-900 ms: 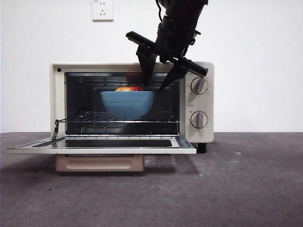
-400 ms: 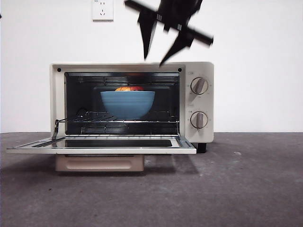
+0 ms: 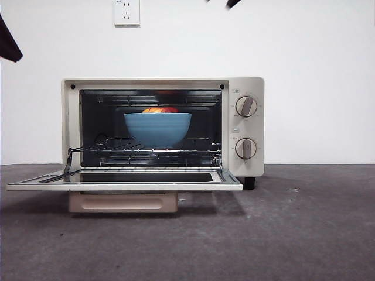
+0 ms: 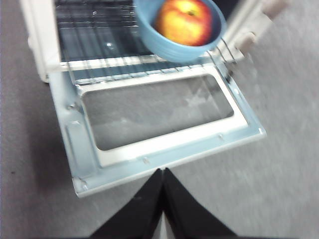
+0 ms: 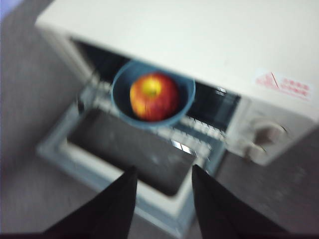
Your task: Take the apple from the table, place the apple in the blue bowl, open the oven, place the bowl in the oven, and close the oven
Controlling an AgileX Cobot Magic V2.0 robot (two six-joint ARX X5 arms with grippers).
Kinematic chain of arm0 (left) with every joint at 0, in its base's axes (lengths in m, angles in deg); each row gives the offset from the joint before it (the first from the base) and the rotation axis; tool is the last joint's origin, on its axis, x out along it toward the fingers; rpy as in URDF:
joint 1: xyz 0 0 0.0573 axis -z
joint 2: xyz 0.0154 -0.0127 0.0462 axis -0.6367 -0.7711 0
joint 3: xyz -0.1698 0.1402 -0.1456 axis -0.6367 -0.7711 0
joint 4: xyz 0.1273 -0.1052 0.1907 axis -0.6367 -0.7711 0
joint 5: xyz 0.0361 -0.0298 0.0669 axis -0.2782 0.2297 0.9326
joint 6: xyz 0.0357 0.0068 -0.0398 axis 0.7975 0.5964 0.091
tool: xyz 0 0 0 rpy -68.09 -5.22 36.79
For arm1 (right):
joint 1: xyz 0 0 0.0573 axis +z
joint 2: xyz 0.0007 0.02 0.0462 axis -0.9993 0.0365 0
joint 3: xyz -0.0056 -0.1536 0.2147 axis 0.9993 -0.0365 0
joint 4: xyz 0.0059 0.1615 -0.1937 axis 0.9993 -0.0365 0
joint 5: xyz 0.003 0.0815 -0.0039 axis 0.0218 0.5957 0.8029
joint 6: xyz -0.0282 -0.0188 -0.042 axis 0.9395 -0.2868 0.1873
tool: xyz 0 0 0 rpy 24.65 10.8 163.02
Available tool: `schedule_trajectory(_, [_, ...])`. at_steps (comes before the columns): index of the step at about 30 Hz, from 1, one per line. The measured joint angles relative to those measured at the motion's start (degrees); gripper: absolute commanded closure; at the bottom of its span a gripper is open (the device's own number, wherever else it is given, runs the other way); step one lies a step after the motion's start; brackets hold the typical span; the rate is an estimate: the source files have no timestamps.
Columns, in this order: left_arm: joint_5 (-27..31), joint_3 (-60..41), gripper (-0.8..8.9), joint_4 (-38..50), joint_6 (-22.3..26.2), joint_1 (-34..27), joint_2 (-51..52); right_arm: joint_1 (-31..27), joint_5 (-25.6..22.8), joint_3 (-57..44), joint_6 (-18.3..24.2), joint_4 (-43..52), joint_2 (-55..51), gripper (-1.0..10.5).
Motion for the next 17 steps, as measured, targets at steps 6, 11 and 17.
schedule_trajectory(6, [-7.43,-0.66,8.08,5.05,-0.02,-9.6,-5.27,2.36,-0.02,-0.46,4.17,-5.33,-6.91,7.7])
schedule_trajectory(11, [-11.17,-4.52,8.07,10.58,-0.33,-15.47,-11.23,4.9,-0.02,-4.48,4.68,-4.92,-14.19,7.7])
schedule_trajectory(17, [-11.72,-6.62,8.07,17.42,-0.66,-16.55,-18.67,7.26,0.0,-15.61,5.01,-2.69,-22.12,7.7])
